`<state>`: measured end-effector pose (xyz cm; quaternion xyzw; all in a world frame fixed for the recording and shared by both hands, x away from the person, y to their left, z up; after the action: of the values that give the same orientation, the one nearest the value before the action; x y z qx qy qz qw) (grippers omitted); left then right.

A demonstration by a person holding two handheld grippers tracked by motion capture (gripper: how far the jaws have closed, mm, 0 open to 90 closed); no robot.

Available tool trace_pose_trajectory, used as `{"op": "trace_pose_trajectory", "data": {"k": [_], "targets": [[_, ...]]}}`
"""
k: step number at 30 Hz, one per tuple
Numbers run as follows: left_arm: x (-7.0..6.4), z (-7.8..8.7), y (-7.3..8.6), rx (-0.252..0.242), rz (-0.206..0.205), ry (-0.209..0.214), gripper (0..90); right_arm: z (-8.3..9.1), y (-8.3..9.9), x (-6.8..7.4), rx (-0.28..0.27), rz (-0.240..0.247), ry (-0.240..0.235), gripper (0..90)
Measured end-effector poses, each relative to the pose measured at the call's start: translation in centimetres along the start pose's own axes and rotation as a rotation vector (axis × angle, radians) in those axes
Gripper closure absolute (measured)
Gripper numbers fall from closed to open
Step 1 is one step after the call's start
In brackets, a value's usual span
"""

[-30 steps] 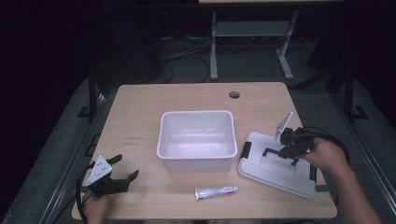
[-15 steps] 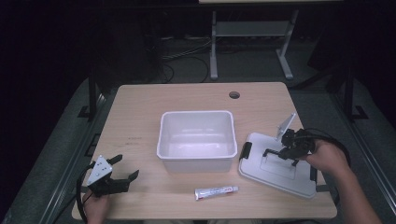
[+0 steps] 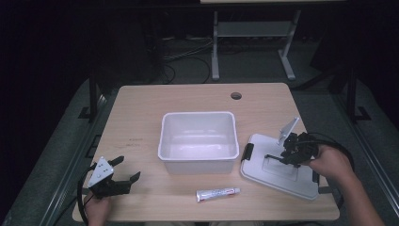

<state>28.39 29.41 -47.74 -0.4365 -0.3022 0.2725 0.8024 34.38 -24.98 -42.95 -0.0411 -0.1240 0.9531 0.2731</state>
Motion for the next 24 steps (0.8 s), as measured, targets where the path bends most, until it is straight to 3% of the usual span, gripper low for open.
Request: {"op": "trace_pose_trajectory", "data": {"k": [10, 24], "targets": [[-0.1, 0.0, 0.0, 0.000, -0.004, -0.001, 13.6, 1.0, 0.7, 1.7, -0.031, -0.003, 0.021, 61.4], [0.0, 0.0, -0.1, -0.002, -0.004, -0.002, 13.5, 1.2, -0.1, 5.2, -0.041, 0.074, 0.025, 48.1]]}}
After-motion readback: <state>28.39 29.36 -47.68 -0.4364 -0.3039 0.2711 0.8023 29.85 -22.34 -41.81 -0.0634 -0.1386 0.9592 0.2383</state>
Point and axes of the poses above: each handheld gripper's, and its own axes: z roughly backward along the jaws, y roughly out of its underside, x roughly to its left, the point moved 5 cm from there along -z, roughly forward along the jaws, and after that the axes turned 9 degrees about -z, right-handed, at the moved point
